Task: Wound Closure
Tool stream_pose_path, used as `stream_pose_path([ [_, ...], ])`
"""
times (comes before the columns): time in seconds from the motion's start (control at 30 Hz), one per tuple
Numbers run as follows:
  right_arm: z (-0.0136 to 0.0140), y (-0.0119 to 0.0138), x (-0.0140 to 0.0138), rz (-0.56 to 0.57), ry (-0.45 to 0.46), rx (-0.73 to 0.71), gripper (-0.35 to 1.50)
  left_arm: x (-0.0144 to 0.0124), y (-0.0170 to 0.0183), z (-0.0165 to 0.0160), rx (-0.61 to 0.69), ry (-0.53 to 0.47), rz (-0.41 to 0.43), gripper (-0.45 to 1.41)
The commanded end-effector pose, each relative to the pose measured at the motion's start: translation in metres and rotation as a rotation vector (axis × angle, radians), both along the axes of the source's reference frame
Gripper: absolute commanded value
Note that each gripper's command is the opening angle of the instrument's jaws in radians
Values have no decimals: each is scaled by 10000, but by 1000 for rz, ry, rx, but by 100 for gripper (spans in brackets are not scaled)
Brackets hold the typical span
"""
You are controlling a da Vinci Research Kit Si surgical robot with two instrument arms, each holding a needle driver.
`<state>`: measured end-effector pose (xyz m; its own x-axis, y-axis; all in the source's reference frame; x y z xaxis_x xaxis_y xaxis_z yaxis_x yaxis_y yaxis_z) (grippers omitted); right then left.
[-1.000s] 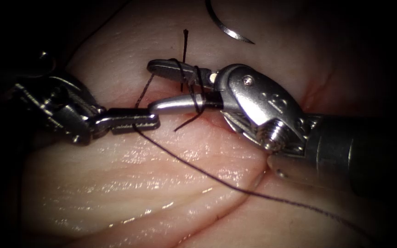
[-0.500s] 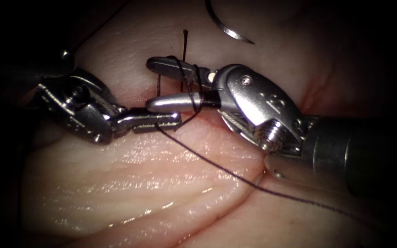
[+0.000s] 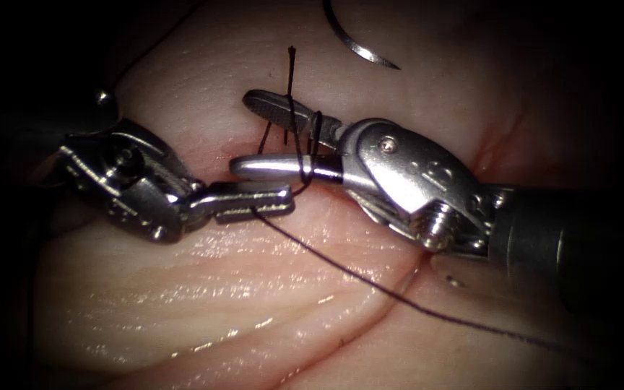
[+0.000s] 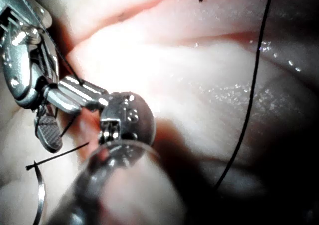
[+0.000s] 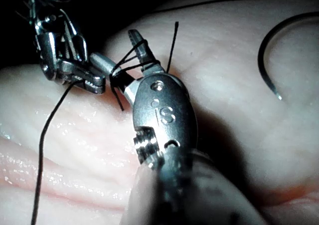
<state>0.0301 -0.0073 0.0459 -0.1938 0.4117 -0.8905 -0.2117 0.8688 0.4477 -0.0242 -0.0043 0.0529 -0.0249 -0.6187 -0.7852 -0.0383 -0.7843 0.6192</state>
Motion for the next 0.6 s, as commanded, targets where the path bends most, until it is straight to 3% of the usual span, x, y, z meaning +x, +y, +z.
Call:
stream_pose_path([
  [0.03, 5, -1, 8, 3, -4, -1, 56, -6, 1, 3, 0, -1, 0, -45],
  [0.6, 18, 10, -9, 63, -87, 11, 47, -8, -4, -7, 41, 9, -12, -45],
])
